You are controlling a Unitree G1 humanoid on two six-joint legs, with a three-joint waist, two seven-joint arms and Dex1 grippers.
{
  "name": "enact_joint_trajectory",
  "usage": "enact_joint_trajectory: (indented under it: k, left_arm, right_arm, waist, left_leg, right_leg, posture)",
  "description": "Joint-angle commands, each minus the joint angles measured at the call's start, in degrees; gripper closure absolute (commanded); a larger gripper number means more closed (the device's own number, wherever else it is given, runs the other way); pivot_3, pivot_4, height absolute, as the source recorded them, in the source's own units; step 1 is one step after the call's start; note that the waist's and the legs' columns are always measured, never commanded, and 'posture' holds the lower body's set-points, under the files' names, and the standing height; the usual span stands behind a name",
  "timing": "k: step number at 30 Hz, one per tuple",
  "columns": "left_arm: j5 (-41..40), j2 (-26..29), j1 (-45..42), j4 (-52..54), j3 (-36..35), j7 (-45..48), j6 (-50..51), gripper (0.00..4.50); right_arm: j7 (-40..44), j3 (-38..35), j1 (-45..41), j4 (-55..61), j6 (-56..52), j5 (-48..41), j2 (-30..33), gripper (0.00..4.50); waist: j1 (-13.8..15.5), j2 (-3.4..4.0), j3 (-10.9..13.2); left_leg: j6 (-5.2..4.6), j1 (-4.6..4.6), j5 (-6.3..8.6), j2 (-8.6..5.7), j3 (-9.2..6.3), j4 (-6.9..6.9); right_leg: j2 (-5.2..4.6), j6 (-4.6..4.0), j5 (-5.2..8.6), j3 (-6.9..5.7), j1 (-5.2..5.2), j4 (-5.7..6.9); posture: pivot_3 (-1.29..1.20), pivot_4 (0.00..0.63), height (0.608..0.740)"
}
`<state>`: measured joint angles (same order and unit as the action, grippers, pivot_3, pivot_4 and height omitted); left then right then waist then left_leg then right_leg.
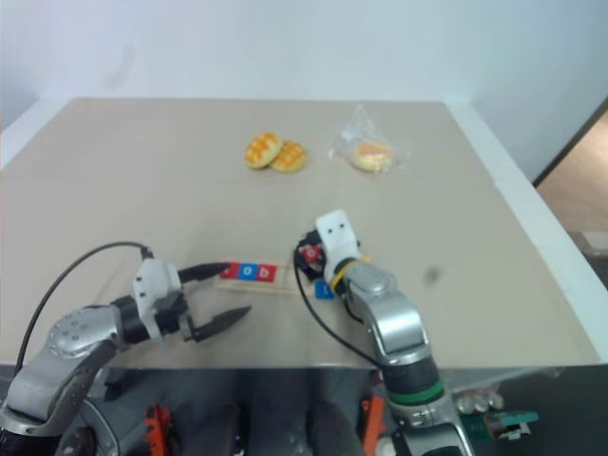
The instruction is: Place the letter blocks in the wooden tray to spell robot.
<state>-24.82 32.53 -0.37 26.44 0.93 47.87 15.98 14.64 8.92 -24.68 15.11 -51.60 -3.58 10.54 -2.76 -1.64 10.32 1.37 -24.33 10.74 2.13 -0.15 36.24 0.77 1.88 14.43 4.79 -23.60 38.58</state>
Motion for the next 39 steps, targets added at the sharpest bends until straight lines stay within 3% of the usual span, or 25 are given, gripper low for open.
enact_joint_trajectory:
  k: [1, 7, 11, 16, 18, 24, 28, 34, 39]
  left_arm:
    - [0.0, 0.2, -0.4, 1.2, 0.0, 0.2, -0.9, 0.00]
    - [0.1, 0.4, -0.3, 1.4, -0.1, -0.1, -0.7, 0.00]
    - [0.2, 0.4, -0.1, 1.8, 0.0, -0.3, -0.6, 0.00]
    - [0.3, 0.4, 0.2, 2.0, 0.0, -0.5, -0.6, 0.00]
    - [0.4, 0.4, 0.3, 1.9, -0.1, -0.6, -0.6, 0.00]
    - [0.7, 0.2, 0.1, 1.6, 0.2, -0.7, -0.7, 0.00]
    - [1.0, 0.1, 0.0, 1.3, 0.5, -0.5, -0.9, 0.00]
    - [0.9, 0.1, -0.7, 0.3, 0.6, 0.2, -0.9, 0.00]
    - [1.0, 0.1, -2.0, -0.8, 1.4, 1.2, -0.9, 0.00]
  right_arm:
    - [-0.6, 0.3, 0.8, 2.2, 0.3, 0.2, -0.1, 0.06]
    - [-0.9, 0.4, 1.7, 1.6, 0.6, 0.3, 0.1, 0.06]
    - [-1.0, 0.4, 1.4, 0.8, 0.8, 0.2, 0.0, 1.15]
    - [-0.8, 0.8, 1.2, 0.4, 0.5, 0.1, 0.0, 2.90]
    - [-0.7, 1.0, 1.3, 0.5, 0.3, 0.1, 0.1, 3.32]
    - [-1.2, 0.7, 1.6, 1.0, 0.3, 0.3, 0.4, 3.32]
    - [-6.5, -4.2, 0.7, 4.1, -1.0, 1.7, -1.2, 3.32]
    - [-23.0, -15.8, 1.0, 12.4, -9.4, 5.8, -12.7, 3.32]
    - [-30.3, -19.9, -0.2, 16.3, -15.0, 8.8, -19.3, 3.32]
  waist:
    - [0.0, 0.00, 0.0]
    - [0.0, -0.01, 0.0]
    - [0.0, -0.01, 0.0]
    - [0.0, -0.01, 0.0]
    - [0.0, -0.01, 0.0]
    - [0.0, -0.01, 0.0]
    - [0.0, -0.01, 0.0]
    - [0.0, 0.00, 0.0]
    - [0.0, 0.01, 0.0]
  left_leg:
    - [0.00, 0.00, 0.00, 0.00, 0.00, 0.00]
    - [0.00, 0.01, 0.00, 0.00, -0.02, 0.00]
    - [0.00, 0.01, 0.00, -0.01, -0.02, 0.01]
    - [0.00, 0.01, 0.00, -0.01, -0.02, 0.01]
    - [0.00, 0.01, 0.00, -0.01, -0.02, 0.01]
    - [0.00, 0.01, 0.00, 0.00, -0.02, 0.01]
    - [0.00, 0.00, 0.00, -0.01, -0.02, 0.01]
    - [0.00, -0.04, 0.00, -0.01, -0.01, -0.06]
    - [0.01, -0.15, -0.01, 0.01, 0.03, -0.12]
  right_leg:
    - [-0.01, 0.00, 0.00, 0.00, 0.00, 0.00]
    - [0.00, 0.00, 0.01, -0.01, 0.02, 0.00]
    - [-0.01, 0.00, 0.00, -0.01, 0.02, 0.00]
    - [-0.01, 0.00, 0.01, -0.01, 0.02, 0.00]
    - [-0.01, 0.00, 0.01, -0.01, 0.02, 0.00]
    - [-0.01, 0.00, 0.01, -0.01, 0.02, 0.00]
    - [-0.01, 0.00, 0.01, -0.01, 0.02, 0.00]
    - [-0.02, 0.01, 0.03, 0.02, -0.07, 0.00]
    - [0.00, -0.05, 0.03, 0.02, -0.30, 0.11]
  posture:
    - [0.00, 0.150, 0.740]
    - [0.00, 0.150, 0.740]
    - [0.00, 0.150, 0.740]
    - [0.00, 0.150, 0.740]
    - [0.00, 0.150, 0.740]
    - [0.00, 0.150, 0.740]
    - [0.00, 0.150, 0.740]
    - [0.00, 0.150, 0.740]
    - [0.00, 0.150, 0.740]
